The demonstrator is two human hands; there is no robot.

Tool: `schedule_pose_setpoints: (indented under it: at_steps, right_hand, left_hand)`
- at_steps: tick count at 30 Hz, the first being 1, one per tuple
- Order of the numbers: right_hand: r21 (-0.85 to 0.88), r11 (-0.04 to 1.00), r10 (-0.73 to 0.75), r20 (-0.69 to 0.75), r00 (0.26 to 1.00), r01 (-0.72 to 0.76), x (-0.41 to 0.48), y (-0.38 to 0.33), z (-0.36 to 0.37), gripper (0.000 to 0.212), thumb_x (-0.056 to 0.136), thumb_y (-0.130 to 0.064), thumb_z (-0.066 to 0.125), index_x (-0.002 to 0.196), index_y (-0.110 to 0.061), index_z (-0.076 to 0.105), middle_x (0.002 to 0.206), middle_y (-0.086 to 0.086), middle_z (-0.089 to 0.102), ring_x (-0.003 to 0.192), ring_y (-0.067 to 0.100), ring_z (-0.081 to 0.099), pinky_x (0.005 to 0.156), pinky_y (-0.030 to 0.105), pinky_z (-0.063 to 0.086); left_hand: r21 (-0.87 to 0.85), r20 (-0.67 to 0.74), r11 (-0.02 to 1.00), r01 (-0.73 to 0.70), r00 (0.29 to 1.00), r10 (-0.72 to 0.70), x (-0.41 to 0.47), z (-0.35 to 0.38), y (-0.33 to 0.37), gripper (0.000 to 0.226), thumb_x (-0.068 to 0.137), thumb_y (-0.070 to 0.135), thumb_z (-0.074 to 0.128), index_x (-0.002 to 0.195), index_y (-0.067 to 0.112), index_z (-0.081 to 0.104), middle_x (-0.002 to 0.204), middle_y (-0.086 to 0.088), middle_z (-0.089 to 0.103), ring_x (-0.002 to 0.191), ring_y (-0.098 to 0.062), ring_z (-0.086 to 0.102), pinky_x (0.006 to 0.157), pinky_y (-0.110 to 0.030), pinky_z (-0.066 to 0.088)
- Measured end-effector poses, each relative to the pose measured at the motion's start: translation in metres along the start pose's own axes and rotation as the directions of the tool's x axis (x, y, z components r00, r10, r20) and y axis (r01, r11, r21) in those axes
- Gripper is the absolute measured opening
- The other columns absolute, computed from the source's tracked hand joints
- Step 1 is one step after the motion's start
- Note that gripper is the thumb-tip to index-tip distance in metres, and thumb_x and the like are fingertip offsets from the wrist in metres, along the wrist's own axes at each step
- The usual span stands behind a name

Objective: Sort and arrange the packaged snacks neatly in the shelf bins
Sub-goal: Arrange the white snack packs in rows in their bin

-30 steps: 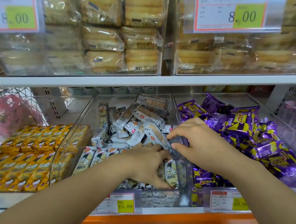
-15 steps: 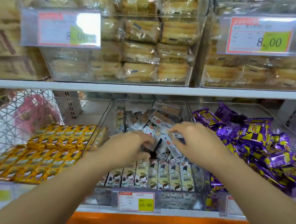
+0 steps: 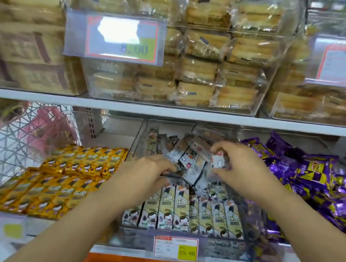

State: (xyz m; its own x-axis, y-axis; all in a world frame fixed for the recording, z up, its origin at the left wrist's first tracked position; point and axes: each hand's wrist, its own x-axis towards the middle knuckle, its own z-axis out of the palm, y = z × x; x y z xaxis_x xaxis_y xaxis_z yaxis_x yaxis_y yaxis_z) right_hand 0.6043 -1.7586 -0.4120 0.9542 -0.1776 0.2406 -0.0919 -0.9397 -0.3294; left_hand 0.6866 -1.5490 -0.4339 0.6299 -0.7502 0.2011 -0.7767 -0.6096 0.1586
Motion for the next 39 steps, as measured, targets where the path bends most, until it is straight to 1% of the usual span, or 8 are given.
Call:
schedule_pose_setpoints:
  at_steps: [8, 16, 19, 23, 27, 32, 36, 39]
  right_hand:
    - [0.097, 0.995, -0.009, 0.175, 0.985, -0.008, -0.044, -0.003, -0.001, 0.029, 0.085, -0.011, 0.065, 0.103, -0.031, 0.054, 0.101, -0.016, 0.043, 0.089, -0.003, 0.044, 0.075, 0.004, 0.034]
    - [-0.158, 0.987, 0.094, 0.427, 0.899, -0.028, -0.044, -0.017, -0.011, 0.038, 0.084, -0.004, 0.056, 0.107, -0.033, 0.052, 0.093, -0.015, 0.046, 0.078, -0.001, 0.046, 0.066, 0.014, 0.042]
    - [-0.255, 0.967, 0.081, 0.363, 0.928, 0.016, -0.03, -0.013, -0.014, 0.055, 0.08, 0.005, 0.049, 0.11, -0.041, 0.056, 0.107, -0.008, 0.049, 0.102, 0.01, 0.049, 0.079, 0.025, 0.044]
    - [-0.023, 0.994, -0.09, 0.385, 0.919, 0.106, -0.017, -0.01, 0.023, 0.053, 0.074, 0.014, 0.047, 0.097, -0.029, 0.067, 0.102, -0.014, 0.049, 0.1, 0.004, 0.046, 0.089, 0.021, 0.038]
    - [0.226, 0.973, -0.015, 0.252, 0.968, -0.044, -0.022, -0.007, 0.055, 0.049, 0.077, 0.011, 0.051, 0.111, -0.024, 0.059, 0.112, -0.009, 0.048, 0.105, 0.006, 0.049, 0.081, 0.013, 0.04]
    - [0.51, 0.823, 0.047, 0.378, 0.924, -0.251, -0.018, 0.001, 0.053, 0.041, 0.083, 0.009, 0.055, 0.093, -0.031, 0.054, 0.097, -0.007, 0.059, 0.082, 0.006, 0.06, 0.072, 0.018, 0.047]
    - [0.334, 0.915, 0.133, 0.275, 0.952, -0.225, 0.008, 0.007, 0.049, 0.044, 0.09, 0.004, 0.047, 0.123, -0.025, 0.054, 0.103, -0.007, 0.053, 0.082, 0.002, 0.055, 0.059, 0.01, 0.041]
    - [0.152, 0.974, 0.085, 0.446, 0.891, -0.169, 0.024, 0.004, 0.054, 0.066, 0.09, 0.008, 0.038, 0.14, -0.035, 0.039, 0.111, -0.005, 0.05, 0.07, 0.006, 0.05, 0.052, 0.013, 0.04]
  left_hand:
    - [-0.235, 0.289, 0.972, -0.026, 0.953, 0.096, 0.003, 0.026, 0.012, 0.05, 0.095, 0.038, 0.054, 0.142, 0.034, 0.038, 0.151, 0.008, 0.031, 0.137, -0.012, 0.032, 0.113, -0.033, 0.028]
    - [-0.247, 0.399, 0.968, -0.046, 0.906, 0.145, 0.012, 0.029, 0.006, 0.055, 0.093, 0.039, 0.056, 0.144, 0.032, 0.035, 0.152, 0.008, 0.029, 0.136, -0.014, 0.033, 0.109, -0.028, 0.028]
    - [-0.242, 0.412, 0.968, -0.061, 0.897, 0.159, 0.011, 0.029, 0.004, 0.058, 0.094, 0.039, 0.054, 0.147, 0.032, 0.029, 0.154, 0.008, 0.025, 0.138, -0.015, 0.028, 0.109, -0.028, 0.026]
    - [-0.26, 0.398, 0.965, -0.044, 0.905, 0.149, 0.007, 0.031, 0.002, 0.057, 0.095, 0.041, 0.05, 0.147, 0.035, 0.027, 0.154, 0.009, 0.024, 0.14, -0.014, 0.025, 0.113, -0.032, 0.026]
    - [-0.299, 0.317, 0.954, -0.013, 0.942, 0.112, 0.001, 0.035, 0.005, 0.057, 0.095, 0.048, 0.045, 0.147, 0.038, 0.022, 0.153, 0.008, 0.028, 0.139, -0.014, 0.026, 0.114, -0.033, 0.025]
    - [-0.279, 0.25, 0.96, 0.009, 0.966, 0.064, 0.004, 0.041, 0.014, 0.063, 0.093, 0.057, 0.041, 0.148, 0.037, 0.019, 0.152, 0.009, 0.027, 0.138, -0.015, 0.029, 0.114, -0.036, 0.024]
    - [-0.234, 0.298, 0.972, -0.005, 0.952, 0.076, 0.009, 0.046, 0.019, 0.063, 0.087, 0.064, 0.045, 0.143, 0.04, 0.03, 0.149, 0.015, 0.031, 0.137, -0.012, 0.031, 0.117, -0.047, 0.013]
    - [-0.271, 0.3, 0.962, 0.007, 0.951, 0.078, 0.011, 0.046, 0.016, 0.063, 0.086, 0.063, 0.05, 0.141, 0.037, 0.035, 0.147, 0.016, 0.034, 0.133, -0.011, 0.036, 0.115, -0.044, 0.019]
